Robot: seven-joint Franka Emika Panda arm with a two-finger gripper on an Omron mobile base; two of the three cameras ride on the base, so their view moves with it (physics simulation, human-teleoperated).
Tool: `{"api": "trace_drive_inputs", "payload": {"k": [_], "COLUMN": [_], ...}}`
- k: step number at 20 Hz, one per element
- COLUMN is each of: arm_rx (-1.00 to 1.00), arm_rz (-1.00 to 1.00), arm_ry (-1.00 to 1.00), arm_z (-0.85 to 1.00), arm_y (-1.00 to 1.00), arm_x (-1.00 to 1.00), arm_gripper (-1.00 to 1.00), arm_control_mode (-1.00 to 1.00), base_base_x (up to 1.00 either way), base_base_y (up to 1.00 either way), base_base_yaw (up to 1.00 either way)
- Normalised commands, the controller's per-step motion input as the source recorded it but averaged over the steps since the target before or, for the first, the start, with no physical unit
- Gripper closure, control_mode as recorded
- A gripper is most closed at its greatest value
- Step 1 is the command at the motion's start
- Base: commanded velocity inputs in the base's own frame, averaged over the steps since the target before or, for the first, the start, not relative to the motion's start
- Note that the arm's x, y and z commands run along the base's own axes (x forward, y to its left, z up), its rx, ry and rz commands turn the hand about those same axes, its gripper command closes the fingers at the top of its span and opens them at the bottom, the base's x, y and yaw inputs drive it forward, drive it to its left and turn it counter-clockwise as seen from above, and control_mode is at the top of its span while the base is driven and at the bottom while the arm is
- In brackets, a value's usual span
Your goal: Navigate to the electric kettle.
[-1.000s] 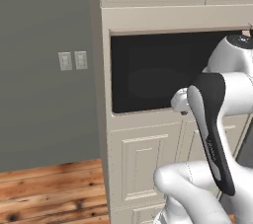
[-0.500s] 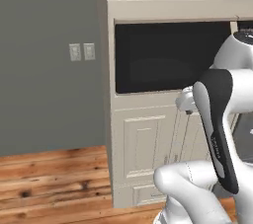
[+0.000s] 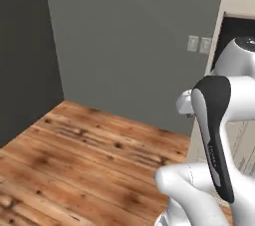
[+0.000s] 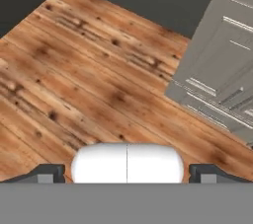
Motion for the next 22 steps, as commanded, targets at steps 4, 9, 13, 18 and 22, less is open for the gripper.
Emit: {"api": "trace_drive_inputs", "payload": {"k": [4,9,13,18,22], "arm_rx": [0.0,0.0,0.0,0.0,0.0], "arm_rz": [0.0,0.0,0.0,0.0,0.0], "arm_ry": [0.0,0.0,0.0,0.0,0.0], "arm_z": [0.0,0.0,0.0,0.0,0.0], "arm_y": [0.0,0.0,0.0,0.0,0.0], "arm_x": [0.0,0.0,0.0,0.0,0.0], "arm_gripper": [-1.0,-1.0,-1.0,-1.0,-1.0], "arm_control_mode": [1.0,1.0,1.0,1.0,1.0], "base_base_x": [-0.22,-0.2,-0.16,-0.16,-0.21], "base_base_y": [0.0,0.0,0.0,0.0,0.0], "base_base_yaw": [1.0,1.0,1.0,1.0,1.0]}}
